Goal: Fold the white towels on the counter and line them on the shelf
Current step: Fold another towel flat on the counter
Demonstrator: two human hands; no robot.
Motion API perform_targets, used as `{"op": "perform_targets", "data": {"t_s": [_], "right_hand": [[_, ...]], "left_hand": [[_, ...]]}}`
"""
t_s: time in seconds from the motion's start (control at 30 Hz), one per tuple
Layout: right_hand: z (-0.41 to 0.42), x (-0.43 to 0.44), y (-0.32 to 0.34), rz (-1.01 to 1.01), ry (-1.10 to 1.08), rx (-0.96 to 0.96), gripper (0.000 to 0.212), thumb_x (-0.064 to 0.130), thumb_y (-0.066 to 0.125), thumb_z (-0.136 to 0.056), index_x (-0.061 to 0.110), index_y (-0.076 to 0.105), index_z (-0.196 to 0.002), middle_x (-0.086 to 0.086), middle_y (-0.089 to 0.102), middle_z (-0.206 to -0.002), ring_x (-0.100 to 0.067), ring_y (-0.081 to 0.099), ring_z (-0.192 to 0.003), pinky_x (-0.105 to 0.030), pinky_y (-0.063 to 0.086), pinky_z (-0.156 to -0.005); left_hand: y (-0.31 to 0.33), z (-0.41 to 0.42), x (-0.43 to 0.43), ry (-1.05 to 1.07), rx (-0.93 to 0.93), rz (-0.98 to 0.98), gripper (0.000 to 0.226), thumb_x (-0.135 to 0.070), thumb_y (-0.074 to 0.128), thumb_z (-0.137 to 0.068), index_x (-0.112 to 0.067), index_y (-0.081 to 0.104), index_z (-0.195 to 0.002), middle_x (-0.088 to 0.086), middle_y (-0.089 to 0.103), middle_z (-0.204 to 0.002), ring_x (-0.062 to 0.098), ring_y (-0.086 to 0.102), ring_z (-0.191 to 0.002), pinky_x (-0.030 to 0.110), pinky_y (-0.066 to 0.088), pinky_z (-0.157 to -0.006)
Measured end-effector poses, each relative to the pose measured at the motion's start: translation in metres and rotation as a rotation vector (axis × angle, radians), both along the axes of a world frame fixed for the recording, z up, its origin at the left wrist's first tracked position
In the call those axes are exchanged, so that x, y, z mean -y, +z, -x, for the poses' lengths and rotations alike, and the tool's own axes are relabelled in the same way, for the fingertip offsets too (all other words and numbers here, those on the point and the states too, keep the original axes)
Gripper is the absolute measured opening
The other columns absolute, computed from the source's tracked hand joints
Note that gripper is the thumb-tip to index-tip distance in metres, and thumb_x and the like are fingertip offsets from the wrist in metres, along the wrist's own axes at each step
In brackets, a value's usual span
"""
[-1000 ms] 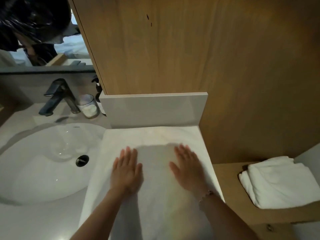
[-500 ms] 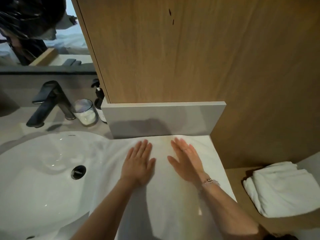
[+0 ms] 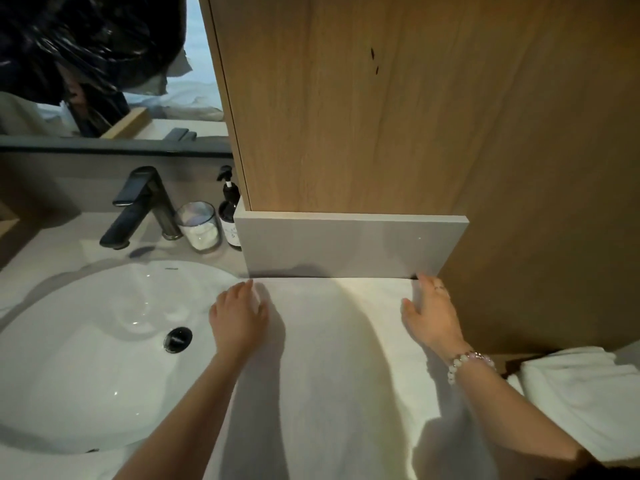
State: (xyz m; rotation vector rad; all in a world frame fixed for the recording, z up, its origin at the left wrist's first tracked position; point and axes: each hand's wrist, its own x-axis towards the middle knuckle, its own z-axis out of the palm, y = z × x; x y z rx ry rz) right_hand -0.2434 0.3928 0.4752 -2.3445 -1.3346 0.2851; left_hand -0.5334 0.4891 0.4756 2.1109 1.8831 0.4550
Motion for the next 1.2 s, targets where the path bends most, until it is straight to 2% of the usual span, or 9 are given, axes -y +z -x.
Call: {"op": "perform_targets", "data": {"t_s": [0.1, 0.27, 0.37, 0.43, 0.53, 0.63, 0.9, 1.07, 1.2], "right_hand": [[-0.005, -0.015, 0.014, 0.006, -0.278, 0.011, 0.045, 0.021, 0.055, -0.088, 0.0, 0.049, -0.127, -0.019, 0.046, -0.132, -0.033, 0.041, -0.124, -0.038, 0.036, -0.101], [-0.012, -0.039, 0.028, 0.258, -0.455, -0.25, 0.038, 0.019, 0.057, -0.086, -0.002, 0.059, -0.118, -0.019, 0.048, -0.131, -0.032, 0.049, -0.12, -0.032, 0.044, -0.092], [-0.013, -0.043, 0.035, 0.32, -0.494, -0.331, 0.009, 0.008, 0.063, -0.078, 0.0, 0.066, -0.08, -0.017, 0.066, -0.101, -0.027, 0.064, -0.095, -0.028, 0.049, -0.075], [-0.014, -0.043, 0.036, 0.336, -0.522, -0.378, 0.019, 0.001, 0.065, -0.068, 0.004, 0.055, -0.053, -0.012, 0.061, -0.069, -0.024, 0.062, -0.07, -0.026, 0.048, -0.062], [-0.014, -0.042, 0.032, 0.334, -0.547, -0.411, 0.013, 0.001, 0.066, -0.069, 0.002, 0.058, -0.059, -0.01, 0.059, -0.066, -0.022, 0.058, -0.064, -0.024, 0.045, -0.057], [-0.017, -0.04, 0.028, 0.331, -0.542, -0.42, 0.009, 0.011, 0.067, -0.072, 0.002, 0.066, -0.075, -0.01, 0.063, -0.075, -0.021, 0.059, -0.064, -0.024, 0.048, -0.058], [-0.021, -0.034, 0.032, 0.32, -0.485, -0.425, 0.036, 0.007, 0.059, -0.073, 0.01, 0.051, -0.038, 0.0, 0.04, -0.025, -0.021, 0.043, -0.037, -0.02, 0.036, -0.044], [-0.024, -0.032, 0.024, 0.269, -0.459, -0.485, 0.049, 0.019, 0.048, -0.091, 0.007, 0.057, -0.044, 0.002, 0.047, -0.028, -0.013, 0.043, -0.028, -0.019, 0.033, -0.038], [-0.024, -0.035, 0.023, 0.248, -0.438, -0.604, 0.03, 0.012, 0.049, -0.087, 0.003, 0.059, -0.06, 0.001, 0.055, -0.034, -0.007, 0.035, -0.021, -0.012, 0.026, -0.029]], "left_hand": [[0.01, 0.009, -0.009, 0.275, 0.264, 0.06, 0.046, -0.024, 0.056, -0.091, -0.007, 0.048, -0.133, 0.017, 0.049, -0.134, 0.036, 0.041, -0.124, 0.042, 0.033, -0.099], [0.01, 0.015, -0.035, 0.393, 0.547, 0.365, 0.047, -0.024, 0.059, -0.089, -0.003, 0.051, -0.13, 0.013, 0.062, -0.123, 0.03, 0.055, -0.116, 0.034, 0.039, -0.099], [0.008, 0.016, -0.041, 0.395, 0.566, 0.374, 0.03, -0.024, 0.058, -0.085, 0.0, 0.066, -0.102, 0.014, 0.07, -0.088, 0.034, 0.063, -0.097, 0.033, 0.047, -0.085], [0.01, 0.017, -0.04, 0.41, 0.579, 0.384, 0.022, -0.021, 0.056, -0.085, -0.007, 0.065, -0.07, 0.005, 0.061, -0.057, 0.031, 0.061, -0.078, 0.028, 0.043, -0.068], [0.013, 0.016, -0.041, 0.445, 0.597, 0.404, 0.034, -0.023, 0.056, -0.088, -0.012, 0.058, -0.055, -0.006, 0.051, -0.032, 0.022, 0.055, -0.055, 0.026, 0.043, -0.067], [0.016, 0.013, -0.045, 0.459, 0.636, 0.437, 0.035, -0.025, 0.057, -0.09, -0.009, 0.058, -0.058, -0.006, 0.052, -0.032, 0.015, 0.053, -0.043, 0.028, 0.049, -0.065], [0.008, 0.002, -0.049, 0.464, 0.579, 0.415, 0.038, -0.019, 0.051, -0.089, -0.008, 0.061, -0.054, -0.009, 0.052, -0.031, 0.011, 0.054, -0.04, 0.018, 0.039, -0.053], [0.003, 0.001, -0.047, 0.447, 0.651, 0.376, 0.031, -0.019, 0.045, -0.092, -0.009, 0.062, -0.069, -0.009, 0.055, -0.034, 0.014, 0.057, -0.045, 0.018, 0.042, -0.058], [0.001, 0.002, -0.044, 0.444, 0.749, 0.344, 0.021, -0.021, 0.047, -0.093, -0.015, 0.056, -0.076, -0.009, 0.056, -0.036, 0.011, 0.058, -0.041, 0.026, 0.049, -0.069]]}}
